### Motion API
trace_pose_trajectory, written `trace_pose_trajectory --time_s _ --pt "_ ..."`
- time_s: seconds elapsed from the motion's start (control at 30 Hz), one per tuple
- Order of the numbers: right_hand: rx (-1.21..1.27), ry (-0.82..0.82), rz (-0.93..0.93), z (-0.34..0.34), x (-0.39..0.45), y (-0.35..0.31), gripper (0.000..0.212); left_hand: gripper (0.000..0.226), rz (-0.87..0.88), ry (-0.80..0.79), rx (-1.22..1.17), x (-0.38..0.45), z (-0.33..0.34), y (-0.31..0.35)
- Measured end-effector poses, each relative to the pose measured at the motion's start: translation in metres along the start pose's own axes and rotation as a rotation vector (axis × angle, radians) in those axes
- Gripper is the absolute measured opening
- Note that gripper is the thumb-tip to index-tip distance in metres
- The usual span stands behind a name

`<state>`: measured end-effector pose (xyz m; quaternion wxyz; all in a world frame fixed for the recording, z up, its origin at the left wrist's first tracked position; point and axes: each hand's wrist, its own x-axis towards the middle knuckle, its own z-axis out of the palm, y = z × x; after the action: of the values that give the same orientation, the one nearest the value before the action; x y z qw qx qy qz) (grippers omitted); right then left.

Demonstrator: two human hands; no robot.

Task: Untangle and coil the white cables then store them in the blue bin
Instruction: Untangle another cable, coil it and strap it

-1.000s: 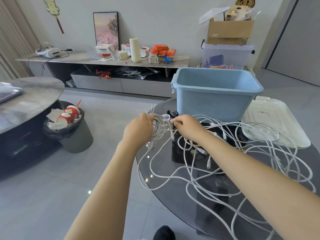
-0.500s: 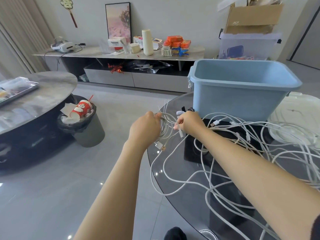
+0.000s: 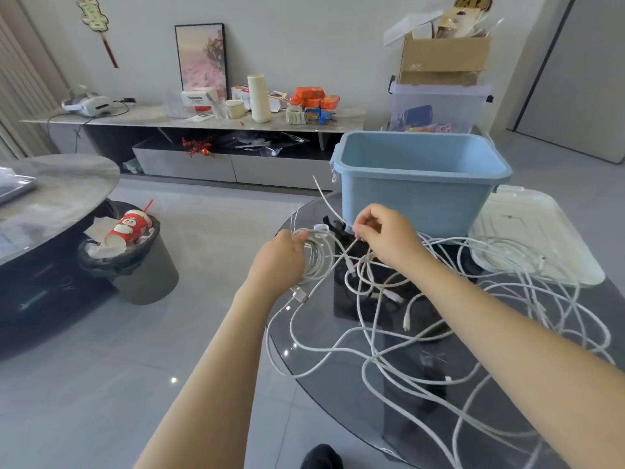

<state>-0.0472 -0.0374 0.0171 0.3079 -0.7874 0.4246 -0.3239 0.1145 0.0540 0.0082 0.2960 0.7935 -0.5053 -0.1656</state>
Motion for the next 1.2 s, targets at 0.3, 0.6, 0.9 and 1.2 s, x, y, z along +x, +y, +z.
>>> trace_pose_trajectory --time_s 0.3,0.6,0.9,1.2 --pt "-0.138 0.096 -0.067 -0.103 -0.083 0.006 0.013 0.038 0.057 -0.116 -0.170 -0.018 0.030 0.044" --pt "-0.266 -0.001 -0.016 -0.148 -0.100 0.029 0.017 0.041 0.036 -0.126 -0.185 -0.016 0.045 0.063" --pt "-0.318 -0.010 -0.077 -0.146 -0.095 0.039 0.017 0.044 -0.038 -0.082 -0.158 -0.009 0.049 0.060" --pt "-0.337 0.011 -0.148 -0.139 -0.097 0.040 0.013 0.039 -0.015 -0.131 -0.175 -0.010 0.054 0.068"
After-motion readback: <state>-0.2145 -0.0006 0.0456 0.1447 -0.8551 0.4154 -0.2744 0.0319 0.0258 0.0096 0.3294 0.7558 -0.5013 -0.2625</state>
